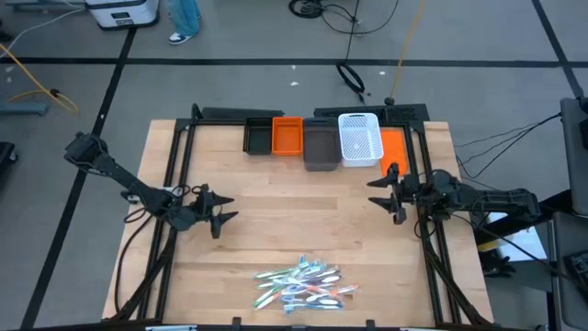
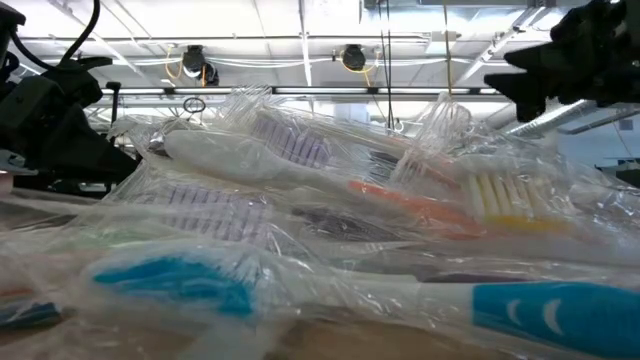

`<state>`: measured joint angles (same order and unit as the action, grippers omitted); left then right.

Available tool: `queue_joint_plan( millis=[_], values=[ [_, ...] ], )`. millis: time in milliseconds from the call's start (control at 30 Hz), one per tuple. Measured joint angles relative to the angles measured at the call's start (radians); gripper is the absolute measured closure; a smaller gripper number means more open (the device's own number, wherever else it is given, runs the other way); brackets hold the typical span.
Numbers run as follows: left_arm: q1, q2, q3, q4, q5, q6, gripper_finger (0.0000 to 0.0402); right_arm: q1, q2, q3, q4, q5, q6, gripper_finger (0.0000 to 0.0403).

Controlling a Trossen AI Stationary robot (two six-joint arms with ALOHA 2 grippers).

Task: Pick & Place Toothbrushes
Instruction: Put the orange toothbrush into the orange basket

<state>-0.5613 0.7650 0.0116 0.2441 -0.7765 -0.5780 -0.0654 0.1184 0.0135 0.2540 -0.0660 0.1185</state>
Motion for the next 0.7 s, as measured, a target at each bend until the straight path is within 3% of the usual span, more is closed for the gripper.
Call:
queue_joint_plan(
  millis=[400, 700],
  values=[
    [0.005, 0.000, 0.000, 0.000, -0.009, 0.102, 0.0160, 0.002, 0.000, 0.000, 0.186, 0.014, 0.129, 0.0188],
    [0.005, 0.000, 0.000, 0.074, -0.008, 0.093, 0.0160, 0.002, 0.075, 0.042, 0.192, 0.013, 0.183, 0.0188]
  ],
)
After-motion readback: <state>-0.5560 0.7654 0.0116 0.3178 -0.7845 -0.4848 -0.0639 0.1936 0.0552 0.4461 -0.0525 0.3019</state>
